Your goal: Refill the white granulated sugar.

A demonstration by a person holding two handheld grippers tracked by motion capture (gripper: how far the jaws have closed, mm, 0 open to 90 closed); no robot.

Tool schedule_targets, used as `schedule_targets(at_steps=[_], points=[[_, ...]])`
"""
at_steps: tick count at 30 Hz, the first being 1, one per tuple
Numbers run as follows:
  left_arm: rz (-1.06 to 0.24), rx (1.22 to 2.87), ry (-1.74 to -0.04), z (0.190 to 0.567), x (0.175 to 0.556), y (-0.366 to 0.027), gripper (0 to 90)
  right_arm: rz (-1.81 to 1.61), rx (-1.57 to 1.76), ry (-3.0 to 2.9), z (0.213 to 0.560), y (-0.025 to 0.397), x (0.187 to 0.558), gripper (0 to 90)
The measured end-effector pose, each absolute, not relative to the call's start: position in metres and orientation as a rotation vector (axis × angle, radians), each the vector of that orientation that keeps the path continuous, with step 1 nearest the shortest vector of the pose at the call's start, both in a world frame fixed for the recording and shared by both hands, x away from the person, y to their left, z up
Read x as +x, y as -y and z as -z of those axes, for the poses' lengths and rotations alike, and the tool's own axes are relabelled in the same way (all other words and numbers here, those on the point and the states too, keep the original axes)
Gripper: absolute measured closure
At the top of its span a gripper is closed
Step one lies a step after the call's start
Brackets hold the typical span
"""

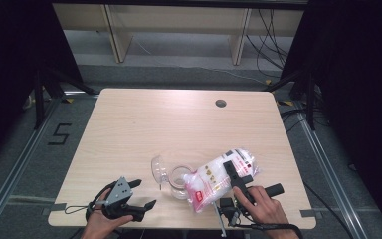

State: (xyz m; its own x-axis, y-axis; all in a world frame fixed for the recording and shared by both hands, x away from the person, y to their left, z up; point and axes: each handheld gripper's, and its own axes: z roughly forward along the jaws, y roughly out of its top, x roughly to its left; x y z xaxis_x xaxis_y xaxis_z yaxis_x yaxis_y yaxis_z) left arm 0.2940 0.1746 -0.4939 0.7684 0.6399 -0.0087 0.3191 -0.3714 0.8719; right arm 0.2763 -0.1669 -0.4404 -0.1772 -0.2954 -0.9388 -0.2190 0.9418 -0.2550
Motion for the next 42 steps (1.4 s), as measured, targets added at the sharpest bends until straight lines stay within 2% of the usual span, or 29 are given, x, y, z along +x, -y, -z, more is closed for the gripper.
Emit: schedule_targets(at_steps=[42], points=[[-0.406, 1.989, -0.745, 0.4938, 0.2928, -0.1745, 16.6, 0.049, -0.459, -1.711, 0.4374, 0.1677, 0.2795, 49.7]])
